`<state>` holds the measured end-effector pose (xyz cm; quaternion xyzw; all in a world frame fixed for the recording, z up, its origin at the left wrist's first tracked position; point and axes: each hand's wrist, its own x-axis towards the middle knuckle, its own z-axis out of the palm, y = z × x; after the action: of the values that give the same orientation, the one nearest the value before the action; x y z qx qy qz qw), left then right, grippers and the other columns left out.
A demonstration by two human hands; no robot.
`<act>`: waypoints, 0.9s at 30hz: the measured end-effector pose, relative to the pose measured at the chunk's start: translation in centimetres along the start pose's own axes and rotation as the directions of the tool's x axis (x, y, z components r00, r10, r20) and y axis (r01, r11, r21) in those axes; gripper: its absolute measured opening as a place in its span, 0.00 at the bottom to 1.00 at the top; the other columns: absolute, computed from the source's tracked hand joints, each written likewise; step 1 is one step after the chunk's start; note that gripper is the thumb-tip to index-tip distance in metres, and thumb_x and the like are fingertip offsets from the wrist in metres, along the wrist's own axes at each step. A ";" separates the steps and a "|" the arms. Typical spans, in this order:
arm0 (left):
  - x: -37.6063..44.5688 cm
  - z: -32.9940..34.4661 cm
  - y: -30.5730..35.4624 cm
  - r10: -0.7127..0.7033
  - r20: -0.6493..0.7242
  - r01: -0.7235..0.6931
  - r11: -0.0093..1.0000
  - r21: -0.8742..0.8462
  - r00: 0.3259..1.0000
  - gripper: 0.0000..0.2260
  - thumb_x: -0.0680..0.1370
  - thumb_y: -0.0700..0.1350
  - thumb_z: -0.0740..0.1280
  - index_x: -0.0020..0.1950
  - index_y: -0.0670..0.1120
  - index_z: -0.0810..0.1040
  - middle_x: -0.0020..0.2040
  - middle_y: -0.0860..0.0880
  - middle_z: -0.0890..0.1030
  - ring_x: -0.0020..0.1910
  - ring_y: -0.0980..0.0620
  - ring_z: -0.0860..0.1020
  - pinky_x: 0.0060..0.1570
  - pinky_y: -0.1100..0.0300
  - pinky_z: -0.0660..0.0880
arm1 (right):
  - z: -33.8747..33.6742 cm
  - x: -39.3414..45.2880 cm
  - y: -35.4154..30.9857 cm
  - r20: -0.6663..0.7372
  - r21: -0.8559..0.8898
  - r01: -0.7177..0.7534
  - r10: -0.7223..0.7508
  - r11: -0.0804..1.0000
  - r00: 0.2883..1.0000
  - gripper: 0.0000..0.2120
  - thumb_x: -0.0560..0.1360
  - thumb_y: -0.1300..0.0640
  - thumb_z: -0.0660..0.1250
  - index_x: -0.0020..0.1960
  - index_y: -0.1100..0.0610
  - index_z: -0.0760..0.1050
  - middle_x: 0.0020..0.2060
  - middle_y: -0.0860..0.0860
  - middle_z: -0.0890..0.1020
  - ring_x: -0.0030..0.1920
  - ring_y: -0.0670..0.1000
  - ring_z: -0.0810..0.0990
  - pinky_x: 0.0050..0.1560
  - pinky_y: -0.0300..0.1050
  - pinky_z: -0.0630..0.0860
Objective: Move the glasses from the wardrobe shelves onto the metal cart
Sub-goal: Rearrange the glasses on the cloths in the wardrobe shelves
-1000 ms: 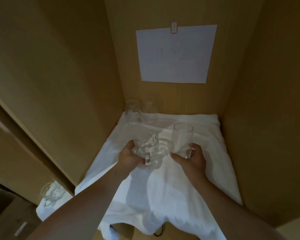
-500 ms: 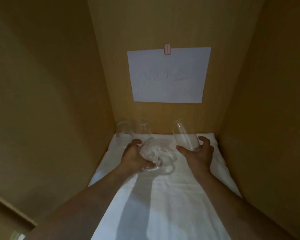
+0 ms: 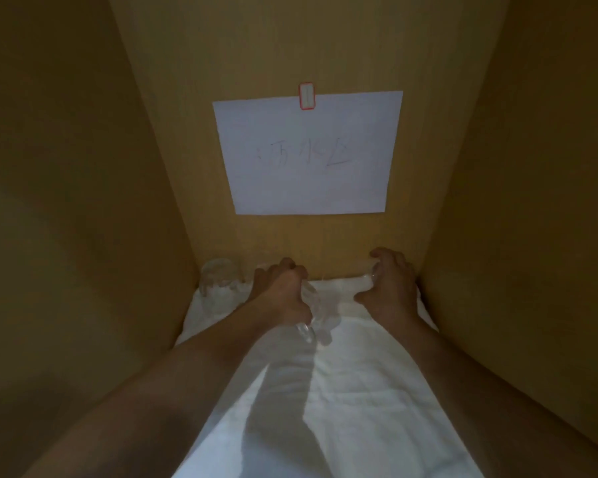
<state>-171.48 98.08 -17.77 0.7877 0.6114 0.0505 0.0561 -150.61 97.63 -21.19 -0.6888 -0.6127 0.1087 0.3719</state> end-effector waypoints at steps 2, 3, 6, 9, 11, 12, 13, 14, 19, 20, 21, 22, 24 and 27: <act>1.4 0.1 0.8 0.019 -0.003 -0.019 1.000 0.025 1.000 0.35 0.62 0.55 0.78 0.67 0.49 0.74 0.62 0.48 0.74 0.59 0.44 0.76 0.61 0.48 0.70 | 0.1 0.6 0.1 0.041 -0.051 0.057 -0.055 0.997 0.998 0.38 0.61 0.63 0.81 0.68 0.53 0.73 0.63 0.52 0.76 0.63 0.57 0.71 0.59 0.45 0.68; 2.0 0.2 1.1 0.022 -0.010 -0.022 0.999 0.023 1.000 0.33 0.63 0.53 0.77 0.65 0.47 0.73 0.60 0.48 0.75 0.58 0.44 0.76 0.59 0.48 0.71 | 0.2 0.8 0.2 0.060 -0.081 0.088 -0.083 0.993 0.995 0.37 0.61 0.63 0.81 0.68 0.53 0.73 0.63 0.52 0.76 0.64 0.57 0.71 0.59 0.45 0.68; 3.7 0.4 2.0 0.039 -0.007 -0.038 0.998 0.052 0.999 0.23 0.65 0.48 0.75 0.56 0.46 0.71 0.55 0.46 0.77 0.54 0.44 0.75 0.54 0.50 0.71 | 0.5 1.7 0.4 0.109 -0.154 0.168 -0.152 0.974 0.982 0.37 0.62 0.65 0.78 0.69 0.53 0.73 0.65 0.51 0.76 0.64 0.57 0.71 0.60 0.45 0.68; 5.2 1.0 2.5 0.044 0.012 -0.045 0.992 0.117 0.999 0.21 0.68 0.47 0.72 0.57 0.46 0.71 0.56 0.46 0.77 0.58 0.43 0.73 0.56 0.48 0.70 | 1.0 2.6 0.8 0.153 -0.159 0.191 -0.167 0.969 0.974 0.38 0.62 0.66 0.77 0.70 0.53 0.74 0.65 0.51 0.77 0.64 0.57 0.71 0.60 0.45 0.68; 6.0 1.6 2.7 0.036 0.014 -0.038 0.988 0.153 0.999 0.22 0.69 0.47 0.71 0.62 0.46 0.72 0.59 0.46 0.76 0.60 0.44 0.72 0.58 0.48 0.69 | 1.1 3.2 0.9 0.180 -0.157 0.200 -0.171 0.967 0.969 0.39 0.61 0.65 0.79 0.70 0.52 0.74 0.66 0.51 0.76 0.64 0.56 0.72 0.61 0.43 0.67; 6.4 1.9 2.7 0.031 0.011 -0.032 0.986 0.161 0.999 0.23 0.70 0.47 0.71 0.63 0.46 0.72 0.60 0.45 0.75 0.61 0.44 0.72 0.59 0.48 0.68 | 1.1 3.6 0.9 0.195 -0.155 0.206 -0.175 0.966 0.965 0.39 0.61 0.64 0.80 0.70 0.53 0.74 0.66 0.51 0.76 0.64 0.56 0.73 0.62 0.41 0.65; 6.7 2.1 2.7 0.025 0.007 -0.025 0.986 0.164 1.000 0.24 0.70 0.48 0.71 0.64 0.46 0.72 0.61 0.45 0.74 0.61 0.44 0.72 0.59 0.48 0.68 | 1.1 3.9 0.8 0.212 -0.147 0.211 -0.177 0.966 0.961 0.40 0.60 0.63 0.81 0.70 0.53 0.74 0.67 0.51 0.76 0.65 0.55 0.74 0.63 0.39 0.63; 7.0 2.2 2.7 0.017 0.004 -0.017 0.987 0.161 1.000 0.24 0.70 0.48 0.71 0.65 0.46 0.72 0.62 0.45 0.73 0.61 0.44 0.72 0.59 0.48 0.68 | 1.2 4.3 0.7 0.229 -0.135 0.216 -0.182 0.967 0.956 0.41 0.60 0.63 0.82 0.70 0.54 0.74 0.67 0.52 0.77 0.65 0.55 0.74 0.64 0.39 0.62; 7.7 2.5 3.1 0.005 -0.006 -0.004 0.991 0.136 1.000 0.26 0.71 0.50 0.71 0.68 0.46 0.73 0.63 0.46 0.71 0.63 0.44 0.71 0.62 0.47 0.67 | 1.6 5.3 0.0 0.280 -0.120 0.256 -0.215 0.959 0.935 0.43 0.58 0.58 0.85 0.71 0.54 0.75 0.67 0.52 0.78 0.66 0.55 0.75 0.68 0.47 0.70; 7.7 2.5 3.2 -0.004 0.004 0.003 0.991 0.137 1.000 0.26 0.72 0.50 0.71 0.68 0.46 0.72 0.63 0.45 0.71 0.64 0.44 0.71 0.62 0.47 0.67 | 1.6 5.3 -0.1 0.286 -0.118 0.261 -0.219 0.958 0.933 0.43 0.57 0.58 0.85 0.70 0.54 0.75 0.67 0.52 0.78 0.66 0.55 0.76 0.67 0.47 0.70; 7.8 2.5 3.3 -0.015 0.014 0.013 0.991 0.137 1.000 0.26 0.72 0.50 0.70 0.68 0.46 0.72 0.63 0.45 0.71 0.64 0.44 0.70 0.62 0.47 0.67 | 1.7 5.4 -0.3 0.294 -0.119 0.267 -0.223 0.956 0.929 0.42 0.57 0.58 0.85 0.70 0.54 0.76 0.67 0.52 0.78 0.66 0.54 0.76 0.67 0.47 0.70; 7.8 2.5 3.2 -0.024 0.018 0.022 0.990 0.137 1.000 0.25 0.72 0.50 0.70 0.67 0.46 0.72 0.63 0.45 0.71 0.64 0.44 0.70 0.62 0.47 0.67 | 1.7 5.4 -0.4 0.303 -0.121 0.276 -0.229 0.954 0.925 0.42 0.57 0.58 0.86 0.70 0.54 0.76 0.67 0.52 0.78 0.67 0.54 0.76 0.67 0.47 0.71; 7.8 2.6 3.1 -0.037 0.008 0.036 0.991 0.128 0.999 0.23 0.72 0.49 0.70 0.66 0.45 0.73 0.62 0.45 0.71 0.63 0.44 0.70 0.61 0.47 0.67 | 1.9 5.6 -0.6 0.326 -0.133 0.293 -0.237 0.947 0.915 0.43 0.58 0.57 0.86 0.70 0.53 0.76 0.67 0.51 0.78 0.67 0.55 0.76 0.66 0.49 0.72; 7.7 3.0 2.7 -0.036 -0.004 0.036 0.993 0.116 0.999 0.22 0.72 0.49 0.70 0.64 0.45 0.74 0.61 0.45 0.72 0.62 0.44 0.71 0.60 0.47 0.67 | 2.4 5.8 -0.9 0.354 -0.164 0.309 -0.237 0.937 0.905 0.42 0.59 0.56 0.85 0.71 0.50 0.75 0.68 0.49 0.77 0.67 0.55 0.74 0.64 0.50 0.74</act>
<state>-166.51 104.78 -20.24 0.7784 0.6275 0.0147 0.0106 -151.45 103.88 -20.45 -0.6042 -0.7649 0.1014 0.1990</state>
